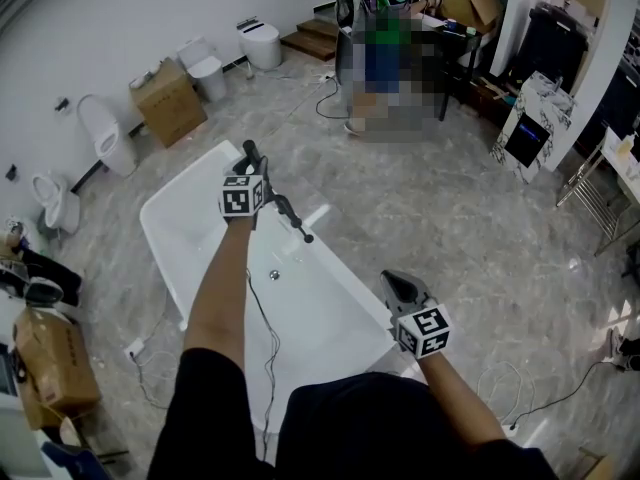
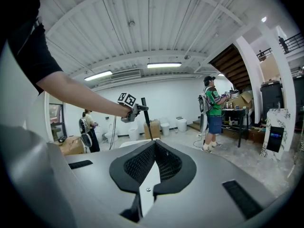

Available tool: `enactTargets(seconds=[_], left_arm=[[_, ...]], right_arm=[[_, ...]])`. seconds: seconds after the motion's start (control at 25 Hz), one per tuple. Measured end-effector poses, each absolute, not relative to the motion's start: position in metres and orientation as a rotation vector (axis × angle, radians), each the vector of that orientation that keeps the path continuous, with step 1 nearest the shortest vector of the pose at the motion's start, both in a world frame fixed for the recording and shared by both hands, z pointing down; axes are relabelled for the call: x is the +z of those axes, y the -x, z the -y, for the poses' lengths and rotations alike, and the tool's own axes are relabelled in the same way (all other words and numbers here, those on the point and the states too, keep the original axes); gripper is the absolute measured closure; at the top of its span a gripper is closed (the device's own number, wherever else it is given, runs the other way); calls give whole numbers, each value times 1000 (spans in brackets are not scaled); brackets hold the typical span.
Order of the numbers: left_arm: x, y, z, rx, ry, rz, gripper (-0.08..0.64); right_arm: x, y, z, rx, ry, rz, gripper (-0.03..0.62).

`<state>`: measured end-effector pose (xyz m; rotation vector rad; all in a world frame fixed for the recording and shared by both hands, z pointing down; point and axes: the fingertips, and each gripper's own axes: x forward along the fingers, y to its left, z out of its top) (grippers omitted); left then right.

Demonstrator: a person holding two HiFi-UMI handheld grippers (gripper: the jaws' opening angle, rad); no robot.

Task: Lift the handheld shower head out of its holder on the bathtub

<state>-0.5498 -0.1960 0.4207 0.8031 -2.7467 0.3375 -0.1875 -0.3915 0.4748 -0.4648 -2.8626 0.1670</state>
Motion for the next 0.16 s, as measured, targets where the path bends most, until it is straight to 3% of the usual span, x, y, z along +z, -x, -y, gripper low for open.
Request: enactTargets(seconds=[0.16], left_arm=[[418, 556, 193, 351, -797, 2757, 433]], right_arm=[[476, 196, 387, 175, 489, 2871, 594]])
